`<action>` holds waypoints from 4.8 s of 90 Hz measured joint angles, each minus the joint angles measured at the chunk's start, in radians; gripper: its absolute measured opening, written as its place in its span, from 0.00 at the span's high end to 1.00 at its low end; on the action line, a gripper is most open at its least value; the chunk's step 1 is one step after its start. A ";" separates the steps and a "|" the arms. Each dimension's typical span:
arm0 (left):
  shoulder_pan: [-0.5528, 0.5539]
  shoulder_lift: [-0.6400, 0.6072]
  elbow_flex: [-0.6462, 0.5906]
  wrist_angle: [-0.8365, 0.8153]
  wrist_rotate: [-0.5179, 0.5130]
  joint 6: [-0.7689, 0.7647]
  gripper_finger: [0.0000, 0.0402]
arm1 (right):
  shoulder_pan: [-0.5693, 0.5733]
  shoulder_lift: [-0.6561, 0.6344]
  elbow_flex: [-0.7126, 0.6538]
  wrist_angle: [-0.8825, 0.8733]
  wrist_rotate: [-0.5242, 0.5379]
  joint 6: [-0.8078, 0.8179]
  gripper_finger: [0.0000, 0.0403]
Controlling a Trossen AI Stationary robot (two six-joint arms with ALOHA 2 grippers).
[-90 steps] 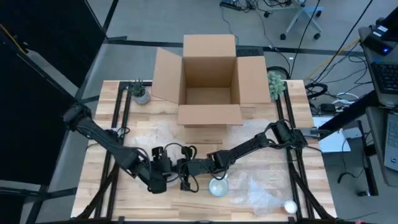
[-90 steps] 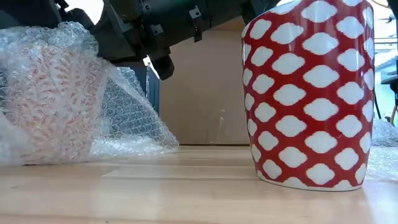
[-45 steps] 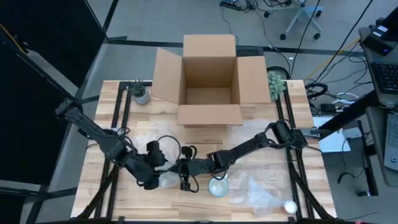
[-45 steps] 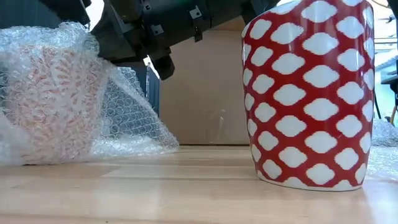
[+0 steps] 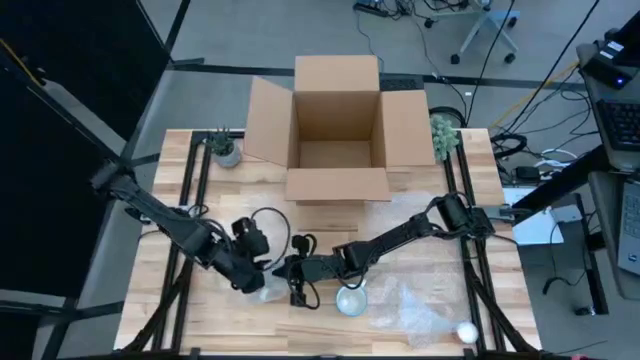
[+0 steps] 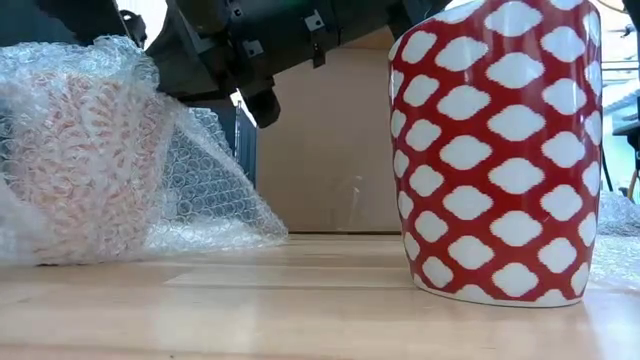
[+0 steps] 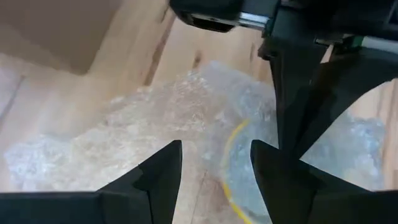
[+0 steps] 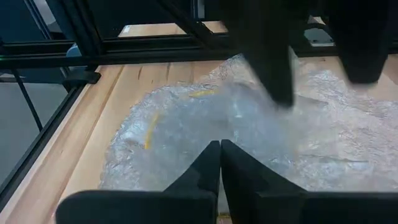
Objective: Wrap mug
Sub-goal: Wrap the yellow mug with the left bubble wrap
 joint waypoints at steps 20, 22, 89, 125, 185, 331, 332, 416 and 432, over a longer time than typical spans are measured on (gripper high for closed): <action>-0.001 0.116 0.000 0.021 0.049 0.002 0.55 | 0.000 0.000 0.000 0.000 -0.001 0.000 1.00; -0.001 0.126 0.000 0.020 0.049 0.002 0.55 | 0.000 0.000 0.000 0.000 -0.001 -0.001 1.00; -0.001 0.255 0.001 0.074 0.064 0.045 0.55 | 0.002 -0.035 -0.004 -0.037 -0.001 -0.053 1.00; 0.000 0.252 0.002 0.071 0.072 0.051 0.55 | -0.006 0.019 0.003 0.012 0.013 0.001 1.00; -0.063 -0.017 0.035 0.001 0.029 0.052 0.55 | -0.005 0.019 0.001 0.024 0.002 -0.018 1.00; -0.093 0.134 -0.180 0.477 0.168 0.029 0.55 | -0.017 -0.059 -0.003 -0.228 0.135 0.000 1.00; -0.093 0.134 -0.180 0.478 0.168 0.029 0.55 | -0.018 -0.057 -0.003 -0.223 0.135 0.002 1.00; -0.092 0.014 -0.186 0.441 0.194 0.014 0.55 | 0.013 0.006 0.005 -0.028 0.054 -0.006 1.00; -0.092 -0.085 -0.185 0.352 0.172 0.044 0.55 | 0.013 0.007 0.003 -0.032 0.054 -0.019 1.00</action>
